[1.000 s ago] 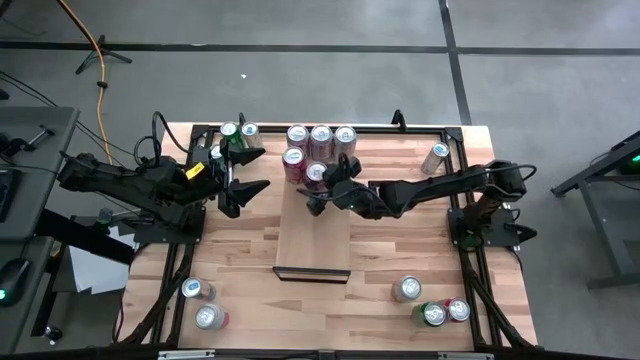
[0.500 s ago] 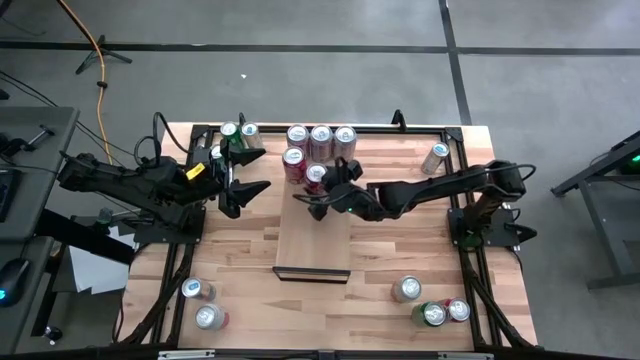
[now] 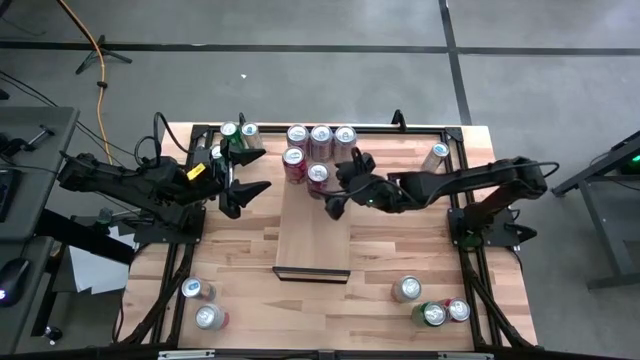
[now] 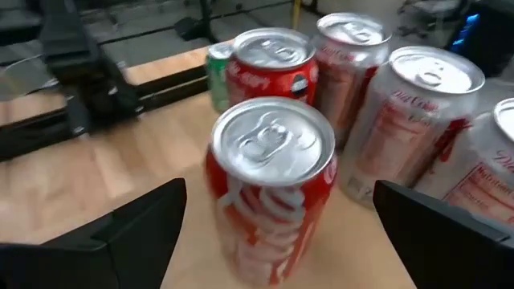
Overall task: Place canned beverage on shelf
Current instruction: Put the top red soda can on the shelf
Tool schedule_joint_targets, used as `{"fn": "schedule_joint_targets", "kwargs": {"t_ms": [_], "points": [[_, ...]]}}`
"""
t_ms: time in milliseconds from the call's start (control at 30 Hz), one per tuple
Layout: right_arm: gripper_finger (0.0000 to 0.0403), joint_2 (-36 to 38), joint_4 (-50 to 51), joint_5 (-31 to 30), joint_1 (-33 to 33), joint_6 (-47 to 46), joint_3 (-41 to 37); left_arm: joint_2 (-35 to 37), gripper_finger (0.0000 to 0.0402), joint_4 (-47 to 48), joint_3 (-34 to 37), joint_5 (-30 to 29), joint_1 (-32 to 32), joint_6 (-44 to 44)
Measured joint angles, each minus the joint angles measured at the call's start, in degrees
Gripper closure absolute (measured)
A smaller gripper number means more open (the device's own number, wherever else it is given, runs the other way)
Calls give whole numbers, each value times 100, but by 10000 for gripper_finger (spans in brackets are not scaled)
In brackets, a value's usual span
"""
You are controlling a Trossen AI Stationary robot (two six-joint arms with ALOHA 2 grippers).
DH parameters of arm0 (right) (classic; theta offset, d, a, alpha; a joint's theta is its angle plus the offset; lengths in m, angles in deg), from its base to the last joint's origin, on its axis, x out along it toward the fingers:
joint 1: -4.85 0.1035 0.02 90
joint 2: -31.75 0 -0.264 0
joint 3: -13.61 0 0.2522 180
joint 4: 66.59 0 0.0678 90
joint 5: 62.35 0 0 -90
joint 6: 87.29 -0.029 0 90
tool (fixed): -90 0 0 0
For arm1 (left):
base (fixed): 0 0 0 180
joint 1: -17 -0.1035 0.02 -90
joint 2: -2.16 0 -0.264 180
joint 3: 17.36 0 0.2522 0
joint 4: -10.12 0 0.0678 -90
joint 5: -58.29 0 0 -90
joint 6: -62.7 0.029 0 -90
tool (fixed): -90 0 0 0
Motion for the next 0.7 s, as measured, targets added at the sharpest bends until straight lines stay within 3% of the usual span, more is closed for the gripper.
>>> {"fn": "schedule_joint_targets", "kwargs": {"t_ms": [333, 700], "points": [[16, 333, 657, 971, 223, -58, 0, 0, 54, 8, 0, -9, 0, 59], [16, 898, 463, 2352, 315, -342, 2, 0, 54, -9, 0, -22, 0, 43]]}}
